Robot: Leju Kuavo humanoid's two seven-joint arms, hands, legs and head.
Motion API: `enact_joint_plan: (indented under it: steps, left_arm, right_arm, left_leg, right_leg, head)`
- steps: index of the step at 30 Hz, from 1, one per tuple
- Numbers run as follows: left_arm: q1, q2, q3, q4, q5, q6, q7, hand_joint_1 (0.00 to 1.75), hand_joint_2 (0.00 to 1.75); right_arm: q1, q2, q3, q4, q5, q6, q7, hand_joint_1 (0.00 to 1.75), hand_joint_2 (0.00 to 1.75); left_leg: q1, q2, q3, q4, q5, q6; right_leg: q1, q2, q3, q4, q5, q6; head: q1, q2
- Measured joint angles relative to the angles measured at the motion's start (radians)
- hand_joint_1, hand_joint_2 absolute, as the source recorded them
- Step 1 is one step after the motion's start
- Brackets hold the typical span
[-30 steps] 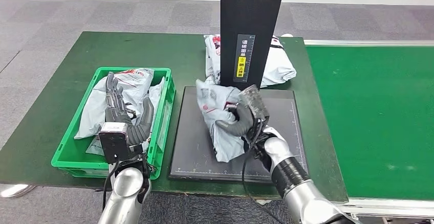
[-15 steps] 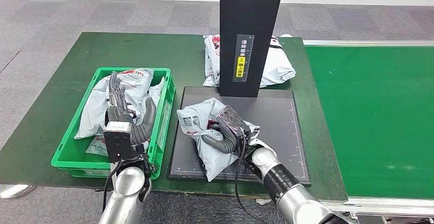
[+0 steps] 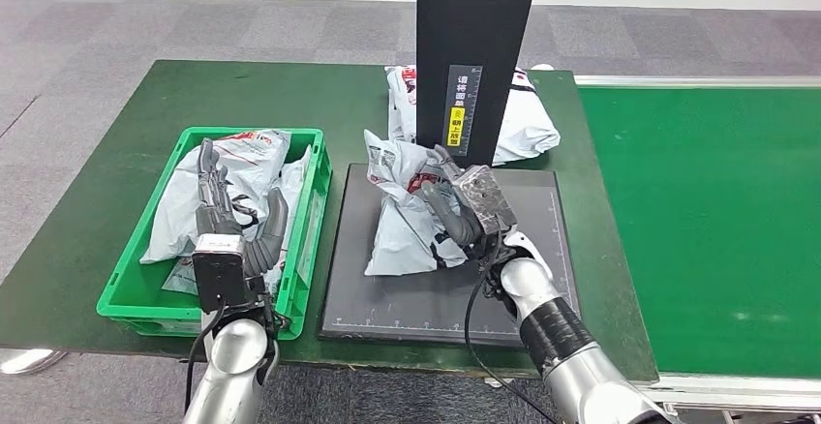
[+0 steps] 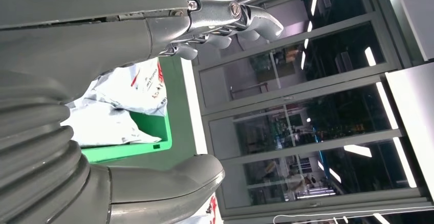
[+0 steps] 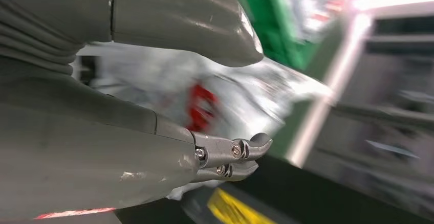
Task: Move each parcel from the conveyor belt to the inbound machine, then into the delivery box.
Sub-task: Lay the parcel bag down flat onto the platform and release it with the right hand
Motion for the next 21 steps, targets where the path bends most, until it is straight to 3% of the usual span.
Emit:
enact_joint_plan:
  steps: [8, 15, 19, 21]
  left_arm:
    - [0.005, -0.002, 0.008, 0.001, -0.017, -0.010, 0.004, 0.00, 1.75]
    - [0.004, -0.004, 0.013, 0.010, -0.041, -0.028, 0.000, 0.00, 1.75]
    - [-0.003, 0.001, 0.004, 0.017, -0.166, -0.126, 0.053, 0.00, 1.75]
    - [-0.006, 0.002, -0.003, 0.019, -0.215, -0.157, 0.075, 0.00, 1.75]
  right_arm:
    - [0.107, -0.015, -0.057, -0.315, 0.007, -0.053, -0.062, 0.00, 0.00]
    - [0.120, -0.021, -0.059, -0.383, -0.013, -0.064, -0.085, 0.00, 0.00]
    - [0.127, -0.021, -0.059, -0.430, 0.000, -0.154, -0.120, 0.00, 1.75]
    - [0.135, -0.022, -0.059, -0.461, 0.005, -0.184, -0.118, 0.00, 1.75]
  left_leg:
    - [0.000, 0.000, 0.000, 0.000, 0.000, 0.000]
    - [0.000, 0.001, 0.000, 0.000, 0.000, 0.000]
    - [0.000, 0.000, 0.000, 0.000, 0.000, 0.000]
    - [0.000, 0.001, 0.000, 0.000, 0.000, 0.000]
  right_leg:
    - [0.000, 0.000, 0.000, 0.000, 0.000, 0.000]
    - [0.000, 0.000, 0.000, 0.000, 0.000, 0.000]
    - [0.000, 0.000, 0.000, 0.000, 0.000, 0.000]
    - [0.000, 0.001, 0.000, 0.000, 0.000, 0.000]
  head:
    - [0.000, 0.000]
    - [0.000, 0.000]
    - [0.000, 0.000]
    - [0.000, 0.000]
